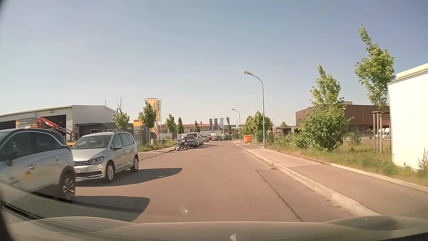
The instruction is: Follow the waypoints while adhering to traffic rules and regulations
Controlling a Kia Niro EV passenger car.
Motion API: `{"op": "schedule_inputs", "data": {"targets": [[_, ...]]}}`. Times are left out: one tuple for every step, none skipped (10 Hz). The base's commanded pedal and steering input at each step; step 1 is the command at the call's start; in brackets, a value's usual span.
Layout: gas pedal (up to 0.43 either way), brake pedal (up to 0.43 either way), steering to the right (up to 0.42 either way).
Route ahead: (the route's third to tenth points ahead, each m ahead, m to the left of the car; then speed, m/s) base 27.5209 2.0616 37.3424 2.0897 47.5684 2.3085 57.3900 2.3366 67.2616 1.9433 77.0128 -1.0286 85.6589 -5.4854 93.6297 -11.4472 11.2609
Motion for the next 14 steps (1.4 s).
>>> {"op": "schedule_inputs", "data": {"targets": [[0.020, 0.000, -0.005], [0.000, 0.000, -0.005], [0.000, 0.000, -0.004], [0.000, 0.000, -0.004], [0.000, 0.000, -0.003], [0.000, 0.085, -0.003], [0.000, 0.152, -0.003], [0.000, 0.238, -0.003], [0.000, 0.287, -0.002], [0.000, 0.317, -0.002], [0.000, 0.354, -0.002], [0.000, 0.366, -0.001], [0.000, 0.372, -0.001], [0.000, 0.378, 0.000]]}}
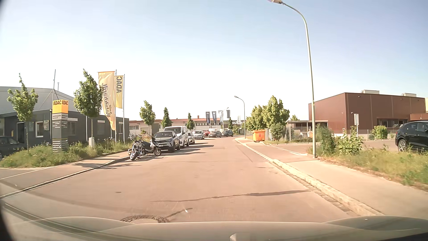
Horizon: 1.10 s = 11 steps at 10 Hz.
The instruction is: Follow the waypoints while adhering to traffic rules and regulations
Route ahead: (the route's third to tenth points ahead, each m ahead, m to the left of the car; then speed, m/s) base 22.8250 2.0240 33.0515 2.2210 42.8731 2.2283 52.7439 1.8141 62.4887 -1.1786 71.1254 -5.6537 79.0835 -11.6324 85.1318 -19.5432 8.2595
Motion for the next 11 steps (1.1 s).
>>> {"op": "schedule_inputs", "data": {"targets": [[0.000, 0.366, 0.000], [0.000, 0.360, 0.001], [0.000, 0.348, 0.002], [0.000, 0.348, 0.005], [0.000, 0.348, 0.006], [0.000, 0.348, 0.004], [0.000, 0.335, 0.004], [0.000, 0.299, 0.004], [0.000, 0.268, 0.004], [0.000, 0.262, 0.003], [0.000, 0.244, 0.003]]}}
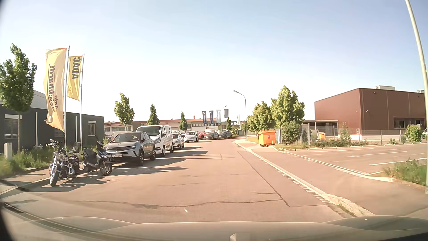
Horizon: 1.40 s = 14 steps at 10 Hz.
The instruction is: Follow the waypoints while adhering to traffic rules and regulations
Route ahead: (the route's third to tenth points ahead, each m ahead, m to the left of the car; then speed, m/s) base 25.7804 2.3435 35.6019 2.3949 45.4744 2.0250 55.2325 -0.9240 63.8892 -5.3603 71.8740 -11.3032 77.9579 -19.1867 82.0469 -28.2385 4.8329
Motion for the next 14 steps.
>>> {"op": "schedule_inputs", "data": {"targets": [[0.000, 0.110, 0.003], [0.000, 0.000, 0.002], [0.000, 0.000, 0.001], [0.000, 0.000, -0.001], [0.028, 0.000, -0.009], [0.118, 0.000, -0.016], [0.150, 0.000, -0.020], [0.197, 0.000, -0.024], [0.209, 0.000, -0.026], [0.209, 0.000, -0.026], [0.220, 0.000, -0.026], [0.220, 0.000, -0.024], [0.220, 0.000, -0.024], [0.220, 0.000, -0.024]]}}
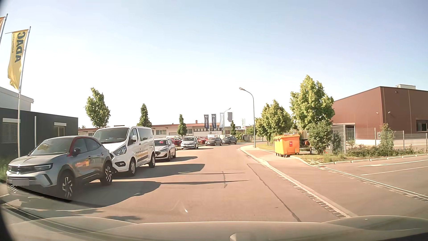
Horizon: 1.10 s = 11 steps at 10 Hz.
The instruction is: Follow the waypoints while adhering to traffic rules and regulations
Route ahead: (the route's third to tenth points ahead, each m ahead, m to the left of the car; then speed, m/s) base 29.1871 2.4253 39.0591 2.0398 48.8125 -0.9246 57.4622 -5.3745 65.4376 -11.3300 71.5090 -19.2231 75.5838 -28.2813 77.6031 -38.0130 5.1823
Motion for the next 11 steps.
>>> {"op": "schedule_inputs", "data": {"targets": [[0.220, 0.000, -0.024], [0.220, 0.000, -0.021], [0.220, 0.000, -0.013], [0.220, 0.000, -0.006], [0.220, 0.000, -0.005], [0.220, 0.000, -0.005], [0.220, 0.000, -0.005], [0.220, 0.000, -0.006], [0.220, 0.000, -0.006], [0.228, 0.000, -0.007], [0.228, 0.000, -0.012]]}}
